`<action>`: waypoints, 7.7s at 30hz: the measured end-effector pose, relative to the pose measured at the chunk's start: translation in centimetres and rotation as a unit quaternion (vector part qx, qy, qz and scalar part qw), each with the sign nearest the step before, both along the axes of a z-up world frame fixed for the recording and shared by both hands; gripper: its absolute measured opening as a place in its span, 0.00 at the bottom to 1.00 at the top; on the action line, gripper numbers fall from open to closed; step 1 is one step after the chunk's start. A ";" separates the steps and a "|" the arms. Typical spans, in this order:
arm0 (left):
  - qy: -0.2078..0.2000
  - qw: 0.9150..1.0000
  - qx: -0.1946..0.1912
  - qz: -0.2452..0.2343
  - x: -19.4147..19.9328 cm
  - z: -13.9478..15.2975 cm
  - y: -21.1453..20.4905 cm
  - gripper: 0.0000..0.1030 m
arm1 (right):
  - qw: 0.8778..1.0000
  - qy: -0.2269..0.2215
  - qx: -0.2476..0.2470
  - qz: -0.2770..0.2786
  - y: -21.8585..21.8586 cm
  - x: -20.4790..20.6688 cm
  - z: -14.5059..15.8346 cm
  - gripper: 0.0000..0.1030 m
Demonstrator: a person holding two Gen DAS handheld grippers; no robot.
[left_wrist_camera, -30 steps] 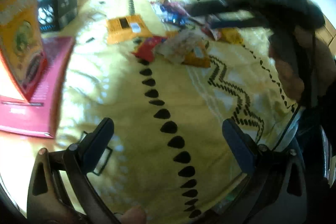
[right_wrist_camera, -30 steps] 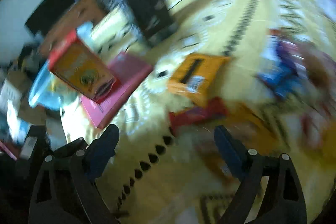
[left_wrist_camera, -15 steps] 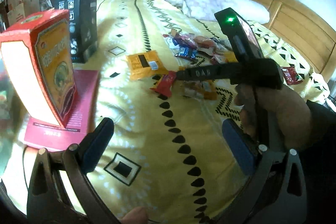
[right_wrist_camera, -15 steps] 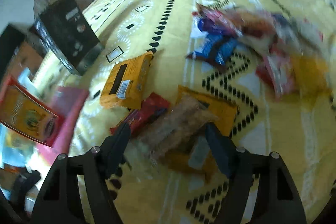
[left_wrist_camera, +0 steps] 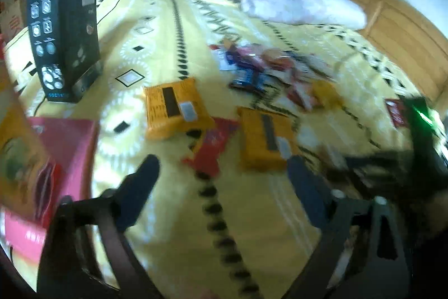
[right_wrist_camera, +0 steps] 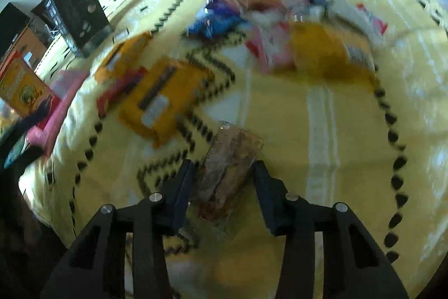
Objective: Organize snacks
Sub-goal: 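Grasp the red chocolate bar with the left tool while the right tool grasps the clear peanut bar, then carry both snacks over the blue basin and open both tools to drop them, then return both tools to the snacks on the bed, then grasp the orange wafer pack with the left tool while the right tool grasps the yellow bag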
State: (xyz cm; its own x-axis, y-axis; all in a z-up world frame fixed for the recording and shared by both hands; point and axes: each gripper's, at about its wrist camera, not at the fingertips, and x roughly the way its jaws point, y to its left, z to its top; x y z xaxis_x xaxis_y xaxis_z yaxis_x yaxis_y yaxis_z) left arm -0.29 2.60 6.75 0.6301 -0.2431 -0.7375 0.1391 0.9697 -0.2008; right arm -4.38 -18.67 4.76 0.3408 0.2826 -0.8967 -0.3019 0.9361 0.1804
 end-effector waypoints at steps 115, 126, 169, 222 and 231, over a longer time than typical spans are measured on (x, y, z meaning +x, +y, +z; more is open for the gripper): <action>-0.073 0.906 0.055 0.412 -14.6 17.0 38.3 0.30 | 0.921 -0.137 0.144 0.335 50.0 -2.9 22.5 0.38; -0.071 0.906 0.054 0.413 -14.4 17.0 38.2 0.32 | 0.921 -0.136 0.143 0.335 50.0 -2.9 22.5 0.38; -0.131 0.988 0.042 0.077 -6.2 18.4 9.7 1.00 | 0.970 -0.034 0.109 -0.213 -8.9 12.1 2.6 0.82; 0.011 1.000 -0.010 -0.012 -1.3 6.6 0.6 0.99 | 0.989 -0.023 0.137 -0.057 -2.5 -1.6 5.7 0.41; 0.065 0.995 0.028 -0.071 4.4 -0.9 -7.4 0.93 | 1.000 0.011 -0.008 -0.011 -5.1 2.9 2.7 0.45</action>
State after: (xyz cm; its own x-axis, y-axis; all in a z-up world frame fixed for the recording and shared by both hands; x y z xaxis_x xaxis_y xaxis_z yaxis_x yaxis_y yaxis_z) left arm 4.13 -4.75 5.81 0.4913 -0.2792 -0.8250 0.2518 0.9523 -0.1724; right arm -1.45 -23.73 7.46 0.3265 0.2605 -0.9086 -0.2766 0.9455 0.1717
